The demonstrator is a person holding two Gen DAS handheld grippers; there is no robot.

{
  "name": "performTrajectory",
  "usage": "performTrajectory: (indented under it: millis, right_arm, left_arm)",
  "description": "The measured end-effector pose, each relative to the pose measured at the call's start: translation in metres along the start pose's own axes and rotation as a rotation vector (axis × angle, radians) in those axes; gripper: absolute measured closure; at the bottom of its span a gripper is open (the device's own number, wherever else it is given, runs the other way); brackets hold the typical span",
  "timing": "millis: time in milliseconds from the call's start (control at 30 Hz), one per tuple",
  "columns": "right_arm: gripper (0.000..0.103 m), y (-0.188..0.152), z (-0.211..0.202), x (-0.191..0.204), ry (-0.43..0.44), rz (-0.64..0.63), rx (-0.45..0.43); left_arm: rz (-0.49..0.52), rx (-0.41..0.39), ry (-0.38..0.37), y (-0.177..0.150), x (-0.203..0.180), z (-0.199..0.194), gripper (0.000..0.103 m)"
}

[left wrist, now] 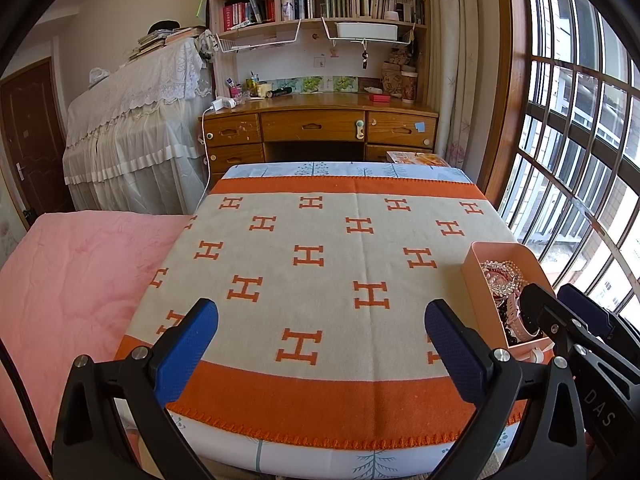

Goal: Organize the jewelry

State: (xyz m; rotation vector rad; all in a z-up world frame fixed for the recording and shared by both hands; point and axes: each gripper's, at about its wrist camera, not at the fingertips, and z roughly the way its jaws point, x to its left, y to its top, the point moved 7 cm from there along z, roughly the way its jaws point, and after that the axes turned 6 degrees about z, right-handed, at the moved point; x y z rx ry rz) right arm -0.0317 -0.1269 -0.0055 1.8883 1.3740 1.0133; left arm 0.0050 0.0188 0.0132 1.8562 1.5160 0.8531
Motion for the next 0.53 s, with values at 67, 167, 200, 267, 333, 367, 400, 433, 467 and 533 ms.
performTrajectory:
  millis: [67, 167, 200, 267, 333, 367, 400, 433, 467, 533]
  right_arm:
    - [0.048, 0.000, 0.000, 0.000, 0.000, 0.000, 0.001]
    - [0.048, 0.000, 0.000, 0.000, 0.000, 0.000, 0.001]
    - [0.048, -0.001, 0.000, 0.000, 0.000, 0.000, 0.001]
    - [0.048, -0.001, 0.000, 0.000, -0.001, 0.000, 0.002]
    - [0.048, -0.001, 0.000, 0.000, 0.000, 0.000, 0.001]
    - [0.048, -0.002, 0.000, 0.001, 0.000, -0.001, 0.001]
    - [0.048, -0.003, 0.001, 0.002, -0.001, -0.003, 0.002]
    - [0.048, -0.003, 0.001, 0.003, -0.001, -0.004, 0.003]
    - [0.048, -0.004, 0.001, 0.004, -0.002, -0.006, 0.005]
    - [0.048, -0.006, 0.003, 0.010, -0.002, -0.009, 0.011]
  left_arm:
    - [0.000, 0.000, 0.001, 0.000, 0.000, 0.000, 0.001]
    - [0.000, 0.001, 0.000, 0.000, 0.000, 0.000, 0.001]
    - [0.000, 0.002, 0.001, 0.000, 0.000, 0.000, 0.001]
    - [-0.002, 0.005, 0.002, -0.001, 0.000, 0.001, 0.001]
    - [-0.006, 0.009, 0.003, -0.002, 0.001, 0.001, 0.001]
    - [-0.008, 0.011, 0.005, -0.003, 0.001, 0.002, 0.001]
    - [-0.010, 0.014, 0.006, -0.005, 0.002, 0.003, 0.001]
    - [-0.013, 0.017, 0.009, -0.007, 0.002, 0.003, 0.001]
    - [-0.016, 0.020, 0.010, -0.008, 0.003, 0.003, 0.001]
    - [-0.021, 0.028, 0.011, -0.011, 0.005, 0.005, 0.001]
